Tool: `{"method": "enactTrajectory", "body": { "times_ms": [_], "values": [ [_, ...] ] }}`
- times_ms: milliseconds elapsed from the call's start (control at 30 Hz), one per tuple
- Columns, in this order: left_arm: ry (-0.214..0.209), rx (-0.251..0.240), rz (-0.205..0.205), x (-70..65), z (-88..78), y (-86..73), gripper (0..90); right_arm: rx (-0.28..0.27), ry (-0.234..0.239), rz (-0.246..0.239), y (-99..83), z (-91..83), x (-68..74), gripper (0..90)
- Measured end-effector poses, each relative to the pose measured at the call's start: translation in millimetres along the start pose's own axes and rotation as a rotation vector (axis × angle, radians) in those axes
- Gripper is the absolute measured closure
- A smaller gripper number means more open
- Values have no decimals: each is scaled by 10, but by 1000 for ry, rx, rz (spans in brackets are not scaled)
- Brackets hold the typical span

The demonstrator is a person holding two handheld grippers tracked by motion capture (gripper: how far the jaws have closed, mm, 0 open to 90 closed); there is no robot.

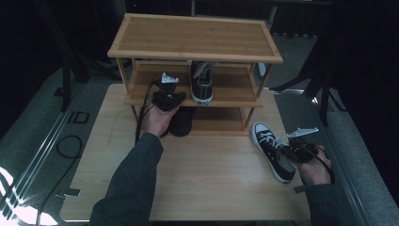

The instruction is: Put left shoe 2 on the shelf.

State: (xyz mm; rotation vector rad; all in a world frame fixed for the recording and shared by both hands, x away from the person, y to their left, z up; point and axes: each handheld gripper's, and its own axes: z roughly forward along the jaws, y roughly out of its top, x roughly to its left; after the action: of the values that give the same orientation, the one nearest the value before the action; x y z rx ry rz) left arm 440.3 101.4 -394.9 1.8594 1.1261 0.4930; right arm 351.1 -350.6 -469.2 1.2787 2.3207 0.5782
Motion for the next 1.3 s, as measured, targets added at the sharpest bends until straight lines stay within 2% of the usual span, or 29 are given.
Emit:
{"method": "enactTrajectory", "body": {
  "times_ms": [367, 500, 600, 767, 900, 1133, 1300],
  "values": [
    [0, 2, 2, -1, 0, 2, 886, -19, -11, 30, 7, -27, -28, 764],
    [0, 1, 1, 0, 0, 1, 886, 16, -1, 22, 20, 15, -17, 772],
    [-1, 0, 1, 1, 1, 0, 886, 67, -12, 9, 44, 164, 2, 775],
    [-2, 0, 3, 2, 0, 1, 886, 89, -11, 51, 74, 362, -44, 844],
    [-2, 0, 4, 2, 0, 1, 886, 68, 10, 81, 53, 328, -84, 877],
    [-4, -1, 2, 3, 2, 0, 885, 36, 48, 120, 16, 280, -110, 882],
    [-5, -2, 1, 5, 2, -1, 885, 5, 54, 110, 7, 209, -93, 882]
  ]
}}
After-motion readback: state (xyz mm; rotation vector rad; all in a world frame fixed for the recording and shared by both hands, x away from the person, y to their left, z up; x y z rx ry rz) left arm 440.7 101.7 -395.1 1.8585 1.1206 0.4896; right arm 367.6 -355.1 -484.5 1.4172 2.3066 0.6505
